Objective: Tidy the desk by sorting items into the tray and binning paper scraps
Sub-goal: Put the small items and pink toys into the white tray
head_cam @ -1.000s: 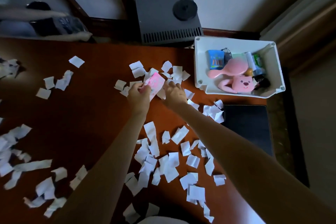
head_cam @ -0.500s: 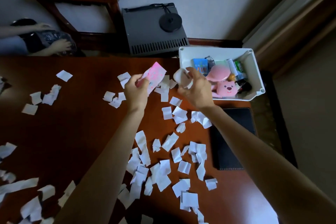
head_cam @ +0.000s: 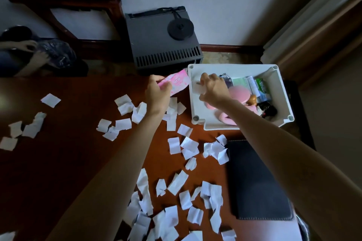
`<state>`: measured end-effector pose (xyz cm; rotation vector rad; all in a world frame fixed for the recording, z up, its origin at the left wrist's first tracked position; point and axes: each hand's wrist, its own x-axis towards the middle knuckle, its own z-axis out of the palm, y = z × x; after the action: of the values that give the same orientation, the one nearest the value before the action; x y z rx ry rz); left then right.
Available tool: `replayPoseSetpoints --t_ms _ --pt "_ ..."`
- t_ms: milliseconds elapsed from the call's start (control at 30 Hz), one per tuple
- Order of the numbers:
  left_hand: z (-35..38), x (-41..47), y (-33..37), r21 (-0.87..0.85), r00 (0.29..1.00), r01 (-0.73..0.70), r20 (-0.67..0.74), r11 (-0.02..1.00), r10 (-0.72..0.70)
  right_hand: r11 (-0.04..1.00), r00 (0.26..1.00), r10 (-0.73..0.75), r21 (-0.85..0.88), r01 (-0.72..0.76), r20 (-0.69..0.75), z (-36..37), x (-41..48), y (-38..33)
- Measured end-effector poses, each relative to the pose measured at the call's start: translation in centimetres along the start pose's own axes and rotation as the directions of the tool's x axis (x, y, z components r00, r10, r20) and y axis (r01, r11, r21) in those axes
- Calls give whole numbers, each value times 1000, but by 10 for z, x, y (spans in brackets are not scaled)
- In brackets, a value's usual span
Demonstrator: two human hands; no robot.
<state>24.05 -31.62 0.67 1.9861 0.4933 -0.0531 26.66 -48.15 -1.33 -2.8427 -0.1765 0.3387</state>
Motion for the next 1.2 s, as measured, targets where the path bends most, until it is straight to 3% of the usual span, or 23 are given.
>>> replayPoseSetpoints --t_ms 300,400,467,500,567,633,700,800,867,967,1067,1200 --pt "6 1 1 -49 998 54 43 997 -51 997 997 -74 22 74 9 20 15 15" --pt "7 -3 7 -75 996 68 67 995 -63 993 984 -84 67 96 -158 24 10 20" --pt "10 -8 11 -95 996 63 68 993 -57 973 957 32 228 36 -288 22 5 20" --pt "12 -10 13 -101 996 53 71 994 -45 924 944 130 384 -5 -302 14 0 17" --pt "18 -16 19 -111 995 31 93 993 -20 676 943 305 728 -117 -131 -4 -11 8" --pt "27 -23 23 -105 993 10 121 994 2 443 951 310 884 -153 9 -16 -22 4" --pt "36 -28 25 -85 989 -20 141 996 32 356 953 297 921 -161 52 -22 -28 5" --pt "42 -33 23 -15 985 -82 149 996 84 311 935 343 928 -204 90 -27 -32 13" --pt "38 -35 20 40 990 -117 84 992 113 354 925 371 907 -228 88 -25 -32 21" --pt "26 -35 6 58 995 -93 -20 994 94 550 924 374 784 -288 77 -9 -29 26" --pt "19 -36 -12 54 998 -57 -27 997 58 711 937 348 640 -291 39 12 -24 23" --pt "13 -43 -25 82 998 -55 -35 995 58 771 925 379 551 -318 3 26 -23 12"
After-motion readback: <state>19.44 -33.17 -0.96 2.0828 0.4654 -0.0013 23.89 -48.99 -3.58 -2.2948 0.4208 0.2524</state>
